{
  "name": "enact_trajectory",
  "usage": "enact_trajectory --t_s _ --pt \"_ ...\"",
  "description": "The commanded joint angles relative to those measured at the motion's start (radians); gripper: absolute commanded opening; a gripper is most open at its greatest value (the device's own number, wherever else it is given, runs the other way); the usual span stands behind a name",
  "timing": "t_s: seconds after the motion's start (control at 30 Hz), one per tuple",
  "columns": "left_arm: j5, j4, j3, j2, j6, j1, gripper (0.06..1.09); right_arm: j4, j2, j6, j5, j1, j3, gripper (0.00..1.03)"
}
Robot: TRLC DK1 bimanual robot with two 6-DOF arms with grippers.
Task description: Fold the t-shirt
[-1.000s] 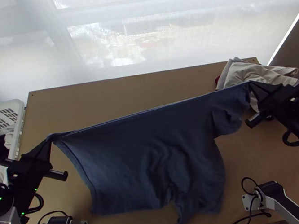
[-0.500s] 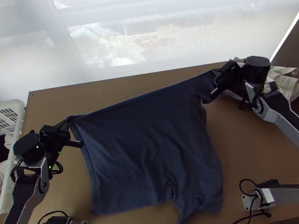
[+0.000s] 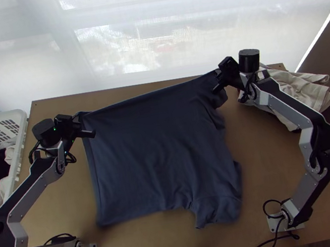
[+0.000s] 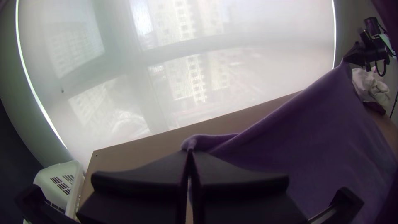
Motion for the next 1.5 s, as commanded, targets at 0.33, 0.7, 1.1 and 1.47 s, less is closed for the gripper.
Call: enact_trajectory --t_s 0.33,0.7,1.1,1.47 --pt "-0.028 0.065 0.264 0.393 0.001 0.007 0.09 0.004 0.327 -0.001 0.064 0.012 0.336 0.03" --pt "-0.074 0.093 0.347 0.508 -0.033 0.008 0.09 0.003 0.393 -0.030 0.074 0.022 0.376 0.03" --pt "-0.074 0.117 0.171 0.415 -0.076 0.008 0.09 0.009 0.174 0.001 0.074 0.046 0.074 0.03" --pt "-0.074 0.117 0.022 0.270 -0.126 0.004 0.09 0.034 -0.046 0.022 0.074 0.083 -0.184 0.03"
